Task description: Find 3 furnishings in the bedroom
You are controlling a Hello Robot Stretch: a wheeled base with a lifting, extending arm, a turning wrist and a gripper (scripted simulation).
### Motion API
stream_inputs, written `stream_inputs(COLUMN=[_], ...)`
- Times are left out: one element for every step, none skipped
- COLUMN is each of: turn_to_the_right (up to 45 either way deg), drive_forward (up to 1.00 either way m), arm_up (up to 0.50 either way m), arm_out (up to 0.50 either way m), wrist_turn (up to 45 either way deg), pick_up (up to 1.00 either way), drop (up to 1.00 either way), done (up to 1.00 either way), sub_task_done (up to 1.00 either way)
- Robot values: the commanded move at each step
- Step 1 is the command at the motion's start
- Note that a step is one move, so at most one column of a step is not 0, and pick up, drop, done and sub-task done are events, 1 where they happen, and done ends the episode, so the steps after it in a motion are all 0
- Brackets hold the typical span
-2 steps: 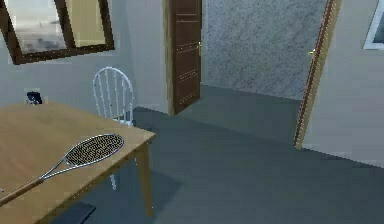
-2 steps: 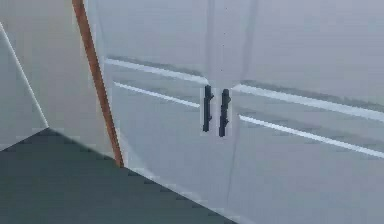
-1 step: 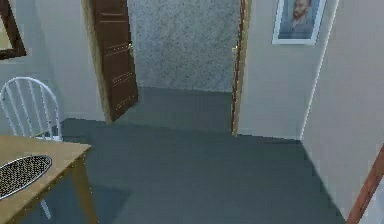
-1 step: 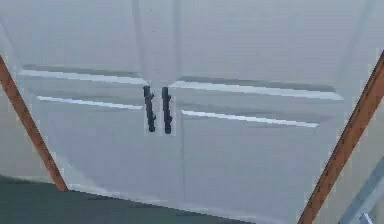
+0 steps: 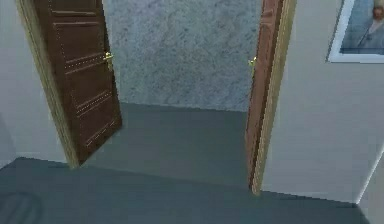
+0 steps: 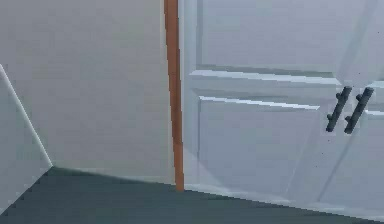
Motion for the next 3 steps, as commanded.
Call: stream_inputs(turn_to_the_right=[9.0, 0.0, -45.0], drive_forward=[0.0, 0.05, 0.0], arm_up=[0.0, 0.0, 0.0], arm_out=[0.0, 0.0, 0.0], wrist_turn=[0.0, 0.0, 0.0], pick_up=[0.0, 0.0, 0.0], drop=[0.0, 0.0, 0.0], done=[0.0, 0.0, 0.0], sub_task_done=[0.0, 0.0, 0.0])
